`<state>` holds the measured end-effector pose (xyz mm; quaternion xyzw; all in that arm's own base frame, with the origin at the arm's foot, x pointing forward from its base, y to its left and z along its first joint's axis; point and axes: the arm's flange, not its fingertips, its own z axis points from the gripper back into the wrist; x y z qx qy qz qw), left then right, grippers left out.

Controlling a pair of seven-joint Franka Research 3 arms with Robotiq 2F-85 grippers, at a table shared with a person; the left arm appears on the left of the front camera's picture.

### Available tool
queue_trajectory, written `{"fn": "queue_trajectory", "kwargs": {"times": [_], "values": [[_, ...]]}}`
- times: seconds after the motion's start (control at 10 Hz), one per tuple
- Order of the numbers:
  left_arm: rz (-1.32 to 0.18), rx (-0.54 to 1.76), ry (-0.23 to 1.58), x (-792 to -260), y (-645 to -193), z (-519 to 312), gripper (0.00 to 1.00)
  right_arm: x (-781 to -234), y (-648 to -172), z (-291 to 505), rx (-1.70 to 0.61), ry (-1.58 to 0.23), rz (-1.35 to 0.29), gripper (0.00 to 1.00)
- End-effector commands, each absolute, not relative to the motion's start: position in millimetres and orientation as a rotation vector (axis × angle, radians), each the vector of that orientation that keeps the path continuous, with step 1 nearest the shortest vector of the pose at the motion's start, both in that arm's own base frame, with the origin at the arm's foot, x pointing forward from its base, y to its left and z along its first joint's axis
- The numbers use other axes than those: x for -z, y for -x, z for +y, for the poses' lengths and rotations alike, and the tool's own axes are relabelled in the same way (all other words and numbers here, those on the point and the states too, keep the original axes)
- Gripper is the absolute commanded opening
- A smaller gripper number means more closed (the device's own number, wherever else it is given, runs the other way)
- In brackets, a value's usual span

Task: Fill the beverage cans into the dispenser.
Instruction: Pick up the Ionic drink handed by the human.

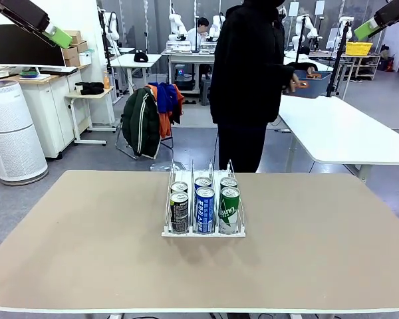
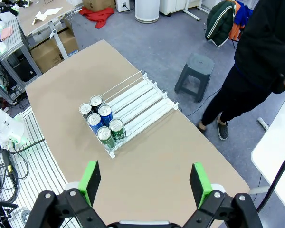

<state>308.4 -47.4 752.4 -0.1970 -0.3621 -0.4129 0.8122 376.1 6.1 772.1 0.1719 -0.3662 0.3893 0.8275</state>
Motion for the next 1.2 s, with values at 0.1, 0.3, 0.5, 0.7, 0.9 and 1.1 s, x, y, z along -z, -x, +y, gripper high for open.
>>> {"fn": "queue_trajectory", "kwargs": {"times": [0.1, 0.3, 0.5, 0.7, 0.9, 1.1], "values": [[-0.773, 0.881, 0.425, -751.9, -307.6, -47.5, 1.0, -771.2, -376.3, 6.0, -0.826, -0.367, -0.776, 1.0], [-0.773, 0.881, 0.425, -751.9, -307.6, -47.5, 1.0, -771.2, -376.3, 6.0, -0.826, -0.367, -0.776, 1.0], [-0.773, 0.881, 0.425, -751.9, -307.6, -47.5, 1.0, -771.2, -376.3, 6.0, -0.826, -0.367, -0.776, 1.0], [-0.773, 0.881, 0.425, -751.9, -307.6, -47.5, 1.0, -771.2, -376.3, 6.0, -0.826, -0.367, -0.776, 1.0], [-0.773, 0.881, 0.425, -751.9, -307.6, -47.5, 1.0, -771.2, -376.3, 6.0, -0.826, -0.367, -0.776, 1.0], [-0.773, 0.881, 0.425, -751.9, -307.6, -47.5, 1.0, -771.2, -376.3, 6.0, -0.826, -0.367, -0.776, 1.0]]}}
